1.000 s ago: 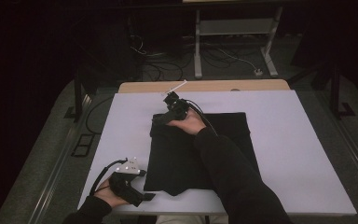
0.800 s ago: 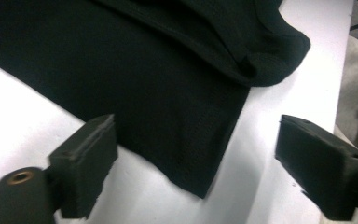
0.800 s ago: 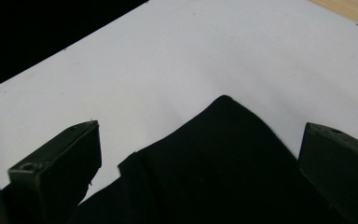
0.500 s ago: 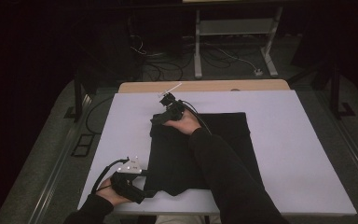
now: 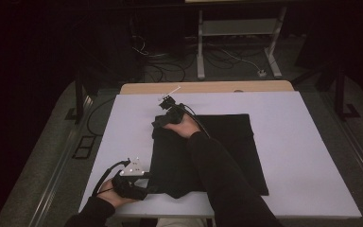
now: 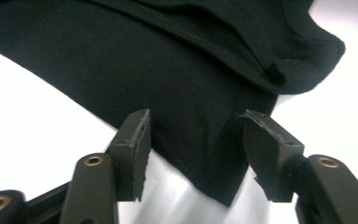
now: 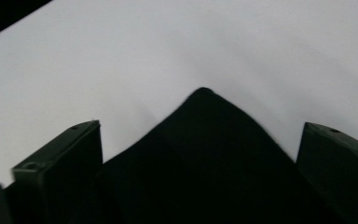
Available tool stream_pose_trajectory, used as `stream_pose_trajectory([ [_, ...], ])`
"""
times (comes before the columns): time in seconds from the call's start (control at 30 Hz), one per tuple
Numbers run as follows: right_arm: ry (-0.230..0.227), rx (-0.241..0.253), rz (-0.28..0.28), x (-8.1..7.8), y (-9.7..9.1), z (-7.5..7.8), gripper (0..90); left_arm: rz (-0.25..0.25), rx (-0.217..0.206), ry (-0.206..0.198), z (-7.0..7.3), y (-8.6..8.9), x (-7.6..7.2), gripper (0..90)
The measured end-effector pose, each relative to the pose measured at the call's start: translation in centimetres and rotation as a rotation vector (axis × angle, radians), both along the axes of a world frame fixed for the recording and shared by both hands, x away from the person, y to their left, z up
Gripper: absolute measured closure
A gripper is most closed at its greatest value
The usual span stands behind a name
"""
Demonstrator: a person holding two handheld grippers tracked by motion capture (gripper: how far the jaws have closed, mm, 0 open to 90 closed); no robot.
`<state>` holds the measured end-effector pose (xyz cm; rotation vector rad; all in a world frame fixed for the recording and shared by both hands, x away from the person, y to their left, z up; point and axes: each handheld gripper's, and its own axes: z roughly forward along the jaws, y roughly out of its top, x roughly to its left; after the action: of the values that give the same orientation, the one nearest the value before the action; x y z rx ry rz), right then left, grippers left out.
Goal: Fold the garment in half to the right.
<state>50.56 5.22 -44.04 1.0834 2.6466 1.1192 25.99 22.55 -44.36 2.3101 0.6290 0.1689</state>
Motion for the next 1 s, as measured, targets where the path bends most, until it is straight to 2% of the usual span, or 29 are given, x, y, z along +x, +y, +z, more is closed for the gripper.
stream_pose_trajectory([
  [0.17,-0.017,-0.014,-0.026,0.4,-0.2,-0.3,13.3,0.0,0.022,-0.005,0.2,-0.3,0.4,51.1],
  [0.27,-0.013,-0.007,-0.029,0.6,-0.1,-0.5,13.6,-0.013,0.045,-0.017,0.3,-0.6,0.5,56.5],
  [0.4,-0.025,-0.022,-0.04,0.8,0.1,-0.8,17.3,-0.031,0.042,-0.018,0.3,-0.7,0.6,61.4],
  [0.5,-0.049,-0.028,-0.039,0.7,0.4,-0.9,22.1,-0.031,0.035,0.004,0.4,-0.7,1.0,65.8],
  [0.6,-0.055,-0.02,-0.036,0.7,0.6,-0.8,30.2,-0.035,0.039,0.017,0.4,-0.6,1.2,69.4],
  [0.73,-0.053,-0.014,-0.032,0.9,1.1,-0.7,39.9,-0.044,0.041,0.009,0.4,-0.7,1.2,73.6],
  [0.83,-0.065,-0.031,-0.026,0.9,1.6,-0.6,49.1,-0.052,0.049,0.001,0.5,-0.8,1.1,77.2],
  [0.9,-0.073,-0.045,-0.021,0.8,2.0,-0.6,51.5,-0.048,0.049,0.0,0.5,-0.8,1.1,78.4],
  [1.0,-0.082,-0.055,-0.028,0.6,2.3,-0.5,61.5,-0.042,0.047,0.001,0.6,-0.9,1.1,79.8],
])
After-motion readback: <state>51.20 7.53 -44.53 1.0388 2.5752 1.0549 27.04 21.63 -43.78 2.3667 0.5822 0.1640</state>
